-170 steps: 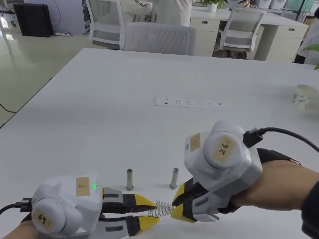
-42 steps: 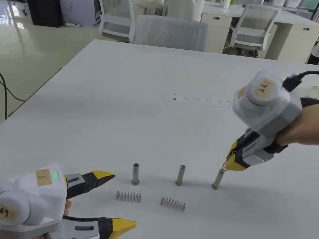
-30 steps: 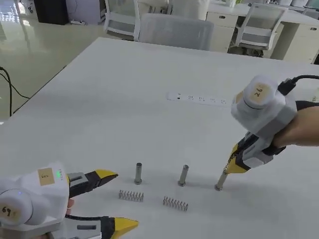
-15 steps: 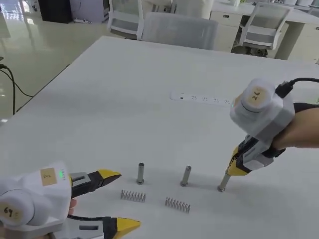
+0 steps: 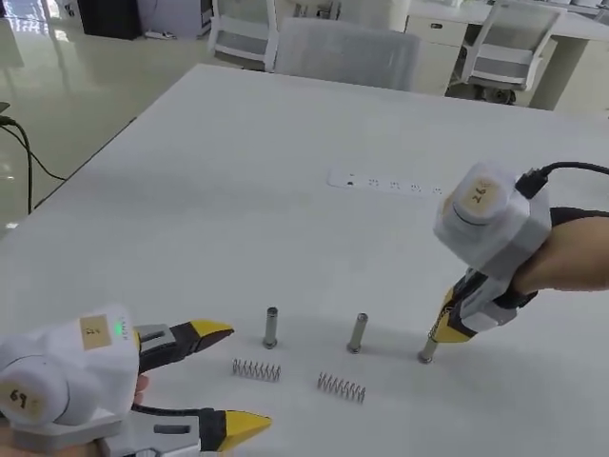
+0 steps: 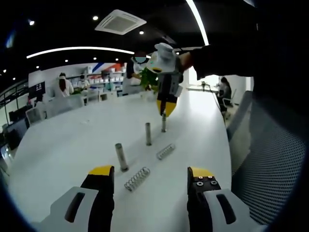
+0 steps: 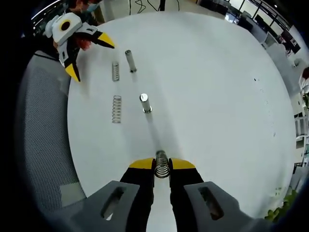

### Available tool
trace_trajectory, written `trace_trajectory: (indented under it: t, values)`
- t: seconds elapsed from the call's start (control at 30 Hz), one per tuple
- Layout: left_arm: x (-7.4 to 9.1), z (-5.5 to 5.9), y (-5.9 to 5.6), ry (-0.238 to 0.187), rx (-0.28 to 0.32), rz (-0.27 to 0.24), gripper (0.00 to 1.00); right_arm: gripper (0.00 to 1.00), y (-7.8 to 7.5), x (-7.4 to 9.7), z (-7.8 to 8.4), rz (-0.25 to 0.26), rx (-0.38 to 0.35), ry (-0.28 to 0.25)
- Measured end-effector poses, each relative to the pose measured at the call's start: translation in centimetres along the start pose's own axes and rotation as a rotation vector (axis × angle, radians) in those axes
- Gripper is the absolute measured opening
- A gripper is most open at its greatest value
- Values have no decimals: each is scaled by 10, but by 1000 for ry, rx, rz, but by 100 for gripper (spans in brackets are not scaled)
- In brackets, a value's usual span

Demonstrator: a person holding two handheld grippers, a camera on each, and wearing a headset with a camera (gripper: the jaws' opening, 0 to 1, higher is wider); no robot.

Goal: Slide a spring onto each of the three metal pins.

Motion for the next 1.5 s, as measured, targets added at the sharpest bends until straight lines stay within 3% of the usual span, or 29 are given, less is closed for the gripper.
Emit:
trace_trajectory:
  t: [0.67,1.17,1.5]
  values:
    - [1,-2,0,2,-5,-4,55,9,2,-29,1,16,21,29]
    - [2,-1,-1,0,-3,-9,54,10,2,-37,4,27,24,27]
    - [2,-2,-1,0,-6,-8,54,19,2,-31,3,40,24,0]
Point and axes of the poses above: the centre of the closed fingertips' face, and the gripper's own axes: x roughly backward along the fingers, y roughly to its left, z roughly out of its underside, the point moved 6 cm from there along x, roughly backward along the fingers, and after that the axes turned 9 degrees about -x, right-handed, at the moved point
